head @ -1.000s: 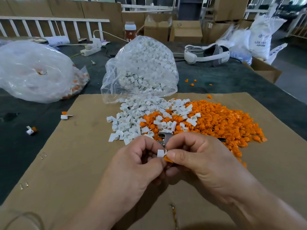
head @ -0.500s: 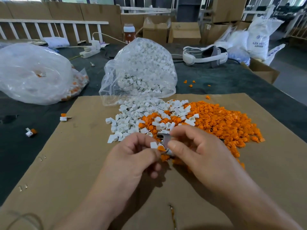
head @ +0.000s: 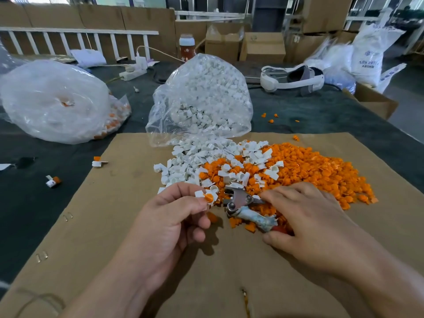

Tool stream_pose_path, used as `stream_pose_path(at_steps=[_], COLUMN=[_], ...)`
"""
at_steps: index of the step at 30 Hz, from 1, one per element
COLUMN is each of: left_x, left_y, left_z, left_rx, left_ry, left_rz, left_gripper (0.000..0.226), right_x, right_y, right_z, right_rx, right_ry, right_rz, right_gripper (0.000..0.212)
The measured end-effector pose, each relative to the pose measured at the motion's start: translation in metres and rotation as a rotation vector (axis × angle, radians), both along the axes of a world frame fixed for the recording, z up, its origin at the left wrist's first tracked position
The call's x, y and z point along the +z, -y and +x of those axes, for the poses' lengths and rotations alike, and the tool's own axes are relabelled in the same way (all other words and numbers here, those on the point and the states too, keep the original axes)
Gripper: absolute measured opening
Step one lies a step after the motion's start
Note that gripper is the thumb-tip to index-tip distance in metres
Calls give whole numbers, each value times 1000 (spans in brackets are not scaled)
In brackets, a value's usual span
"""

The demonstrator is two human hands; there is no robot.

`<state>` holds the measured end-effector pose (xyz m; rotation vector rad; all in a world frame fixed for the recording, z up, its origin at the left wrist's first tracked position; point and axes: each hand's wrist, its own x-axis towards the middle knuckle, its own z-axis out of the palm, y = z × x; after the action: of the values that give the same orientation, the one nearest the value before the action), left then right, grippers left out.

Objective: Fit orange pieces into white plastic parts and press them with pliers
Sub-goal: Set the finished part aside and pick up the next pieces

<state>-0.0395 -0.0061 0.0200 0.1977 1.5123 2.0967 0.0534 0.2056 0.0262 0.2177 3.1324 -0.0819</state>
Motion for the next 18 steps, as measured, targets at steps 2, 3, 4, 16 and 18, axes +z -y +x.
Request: stream_pose_path(at_steps=[2, 3, 4, 16, 18], left_x=[-1, -1, -1, 5, 4], left_y=[-1, -2, -3, -2, -3], left_z=[-1, -1, -1, 1, 1], left_rx=[1, 4, 6, 96, 108], left_ry=[4, 9, 12, 29, 10], left_rz=[-5, -5, -4, 117, 134], left_gripper=[21, 21, 20, 15, 19], right_x=[-1, -1, 0, 22, 20], right_y=[2, 4, 6, 23, 27], right_z=[-3, -4, -5, 1, 2], right_rx=[5, 3, -3, 51, 67], right_ry=[-40, -60, -75, -334, -279], right_rz=[10, 10, 10, -58, -31], right_gripper=[63, 59, 57, 40, 44])
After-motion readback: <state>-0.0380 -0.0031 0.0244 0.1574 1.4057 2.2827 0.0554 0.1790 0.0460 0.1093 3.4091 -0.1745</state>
